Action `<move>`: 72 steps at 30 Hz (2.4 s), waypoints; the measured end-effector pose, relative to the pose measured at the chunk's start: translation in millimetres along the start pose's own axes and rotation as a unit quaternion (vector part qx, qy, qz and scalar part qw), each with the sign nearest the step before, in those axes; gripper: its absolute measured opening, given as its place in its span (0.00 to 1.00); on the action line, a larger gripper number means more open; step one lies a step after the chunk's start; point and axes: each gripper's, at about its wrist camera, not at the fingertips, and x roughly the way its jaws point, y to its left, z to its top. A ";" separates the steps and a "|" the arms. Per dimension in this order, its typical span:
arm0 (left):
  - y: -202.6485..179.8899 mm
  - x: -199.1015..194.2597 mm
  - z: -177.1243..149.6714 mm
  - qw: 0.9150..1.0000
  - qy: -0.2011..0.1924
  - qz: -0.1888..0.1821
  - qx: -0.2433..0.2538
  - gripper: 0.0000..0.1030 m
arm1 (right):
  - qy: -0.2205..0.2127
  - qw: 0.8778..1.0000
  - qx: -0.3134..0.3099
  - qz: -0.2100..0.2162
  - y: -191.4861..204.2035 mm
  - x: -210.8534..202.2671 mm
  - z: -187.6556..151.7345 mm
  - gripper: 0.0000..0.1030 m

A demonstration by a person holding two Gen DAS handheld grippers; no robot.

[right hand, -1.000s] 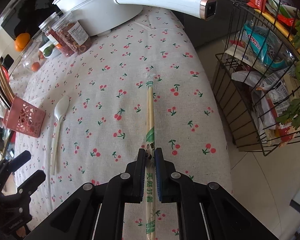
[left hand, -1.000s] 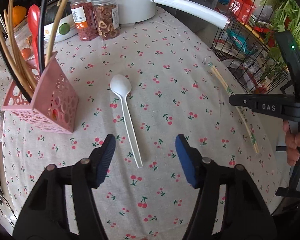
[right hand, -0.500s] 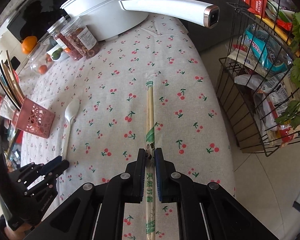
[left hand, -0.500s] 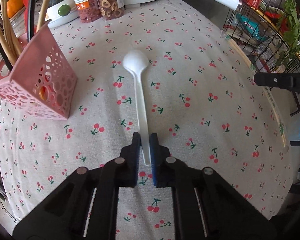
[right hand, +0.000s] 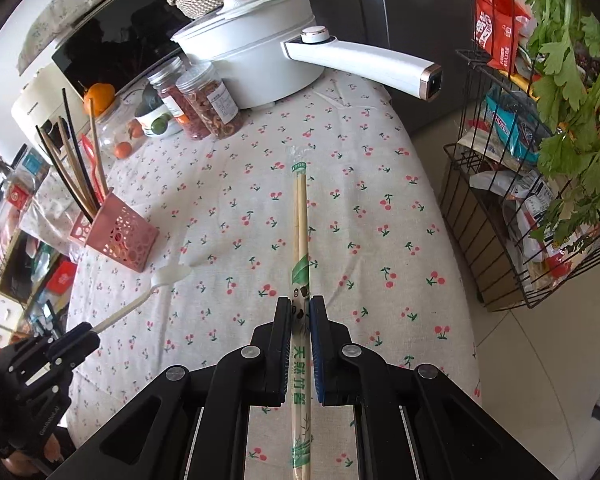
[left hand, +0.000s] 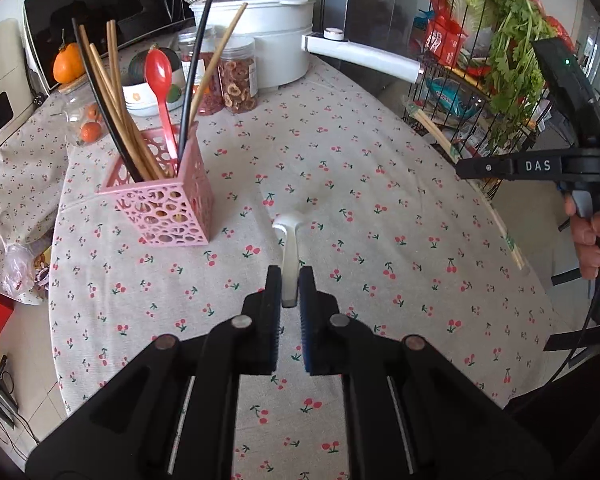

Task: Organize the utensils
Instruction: 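Lift and carry the white spoon and wrapped chopsticks upright over the pink basket, then open the left tool to drop the white spoon into the basket, then open the right tool to drop the wrapped chopsticks into the basket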

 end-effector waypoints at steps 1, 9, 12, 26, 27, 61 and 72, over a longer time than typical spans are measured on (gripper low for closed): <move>1.7 -7.9 1.0 1.000 -0.010 -0.005 0.000 0.09 | -0.007 1.000 -0.002 0.005 4.3 -4.3 -1.4 0.09; 19.2 -55.4 7.2 0.994 -0.096 -0.037 -0.022 0.09 | -0.087 0.995 -0.031 0.047 44.9 -46.5 -18.0 0.09; 27.8 -68.7 9.7 0.992 -0.117 -0.043 -0.033 0.09 | -0.121 0.990 -0.038 0.063 58.2 -60.8 -22.2 0.09; 69.8 -113.0 51.8 0.986 -0.158 0.006 -0.048 0.09 | -0.187 0.975 -0.073 0.095 94.5 -75.0 -10.4 0.09; 71.1 -108.2 56.9 0.988 -0.149 0.012 -0.045 0.09 | -0.188 0.975 -0.075 0.095 95.5 -74.1 -9.3 0.09; 126.4 -59.1 49.2 0.990 -0.060 0.045 -0.120 0.81 | -0.304 0.940 -0.079 0.130 173.2 -75.4 20.2 0.09; 181.9 -49.1 11.6 0.985 -0.031 0.058 -0.162 0.81 | -0.405 0.902 -0.113 0.093 243.7 -23.8 33.9 0.09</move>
